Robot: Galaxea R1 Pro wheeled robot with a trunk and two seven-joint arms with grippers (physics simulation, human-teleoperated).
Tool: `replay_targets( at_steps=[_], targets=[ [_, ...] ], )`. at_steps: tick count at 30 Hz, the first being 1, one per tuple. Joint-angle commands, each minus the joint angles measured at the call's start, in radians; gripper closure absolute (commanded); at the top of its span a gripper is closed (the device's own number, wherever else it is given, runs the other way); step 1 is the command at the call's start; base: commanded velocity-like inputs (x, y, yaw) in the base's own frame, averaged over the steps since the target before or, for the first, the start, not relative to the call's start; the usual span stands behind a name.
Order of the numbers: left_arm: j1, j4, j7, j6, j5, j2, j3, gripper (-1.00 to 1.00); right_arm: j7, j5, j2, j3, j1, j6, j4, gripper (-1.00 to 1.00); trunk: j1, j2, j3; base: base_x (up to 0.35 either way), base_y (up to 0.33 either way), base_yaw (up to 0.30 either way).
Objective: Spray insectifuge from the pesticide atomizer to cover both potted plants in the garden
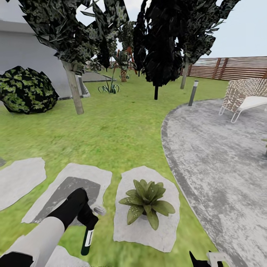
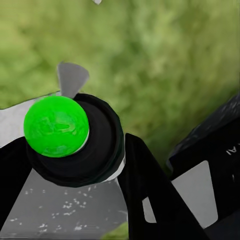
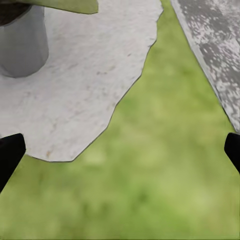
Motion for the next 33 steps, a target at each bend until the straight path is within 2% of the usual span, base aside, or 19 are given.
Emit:
replay_targets(
  at_steps=[1,13,25,33],
  targets=[
    [0.0,-0.002,-0.01,0.004,-0.009,0.001,-0.003,1.0,0.009,0.001,0.0,-0.009,-0.001,-0.002,0.0,-1.0,0.0,0.0,0.0,0.0,0.0,0.259],
    [0.0,-0.001,-0.008,0.003,-0.01,-0.001,-0.003,1.0,0.009,0.001,0.0,-0.008,-0.001,-0.002,0.0,-1.0,0.0,0.0,0.01,0.009,-0.026,0.25],
    [0.0,-0.001,-0.008,0.003,-0.01,-0.002,-0.003,1.0,0.009,0.001,0.0,-0.008,-0.001,-0.002,0.0,-1.0,0.0,0.0,0.01,0.072,-0.251,0.034],
    [0.0,-0.001,-0.008,0.003,-0.01,-0.004,-0.003,1.0,0.009,0.001,0.0,-0.008,0.0,-0.002,0.0,-1.0,0.0,0.0,0.013,0.002,-0.272,0.223]
  ],
)
